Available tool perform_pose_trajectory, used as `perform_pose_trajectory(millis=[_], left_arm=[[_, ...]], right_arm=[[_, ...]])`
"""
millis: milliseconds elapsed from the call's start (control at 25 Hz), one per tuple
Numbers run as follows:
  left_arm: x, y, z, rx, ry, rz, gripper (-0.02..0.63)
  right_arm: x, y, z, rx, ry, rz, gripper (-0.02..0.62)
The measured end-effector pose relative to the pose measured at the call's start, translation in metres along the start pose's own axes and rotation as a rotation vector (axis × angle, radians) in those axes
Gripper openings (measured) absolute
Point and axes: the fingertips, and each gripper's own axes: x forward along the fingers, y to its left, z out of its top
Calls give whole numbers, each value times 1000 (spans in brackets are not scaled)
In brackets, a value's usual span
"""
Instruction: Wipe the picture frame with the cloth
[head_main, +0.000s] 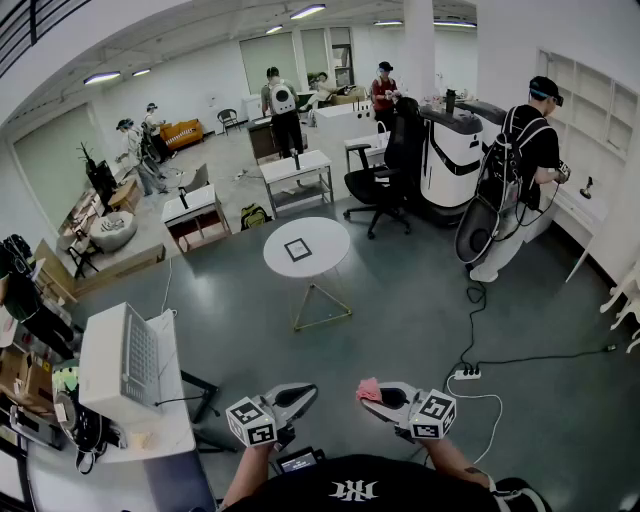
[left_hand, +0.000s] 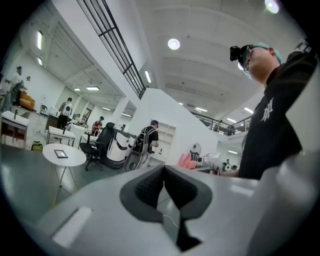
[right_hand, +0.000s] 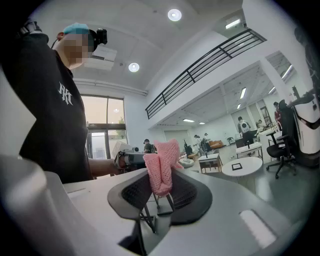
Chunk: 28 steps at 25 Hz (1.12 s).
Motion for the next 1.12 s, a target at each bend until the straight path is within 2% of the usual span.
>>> perform_pose_trajectory(millis=[280, 520, 680, 880, 1120], left_arm=[[1, -7, 0, -20, 9, 19, 3], [-8, 1, -20, -64, 23, 44, 3], [-13, 7, -33, -105, 47, 49, 3], [-7, 51, -45, -126, 61, 46, 3], [24, 124, -16, -128, 31, -9, 3]], right_arm=[[-5, -6, -7, 12, 30, -23, 77], [0, -21, -14, 60, -36, -78, 83], [13, -28, -27, 84, -11, -48, 78], [41, -58, -33, 79, 8, -39, 80], [72, -108, -18, 65, 35, -103, 80]])
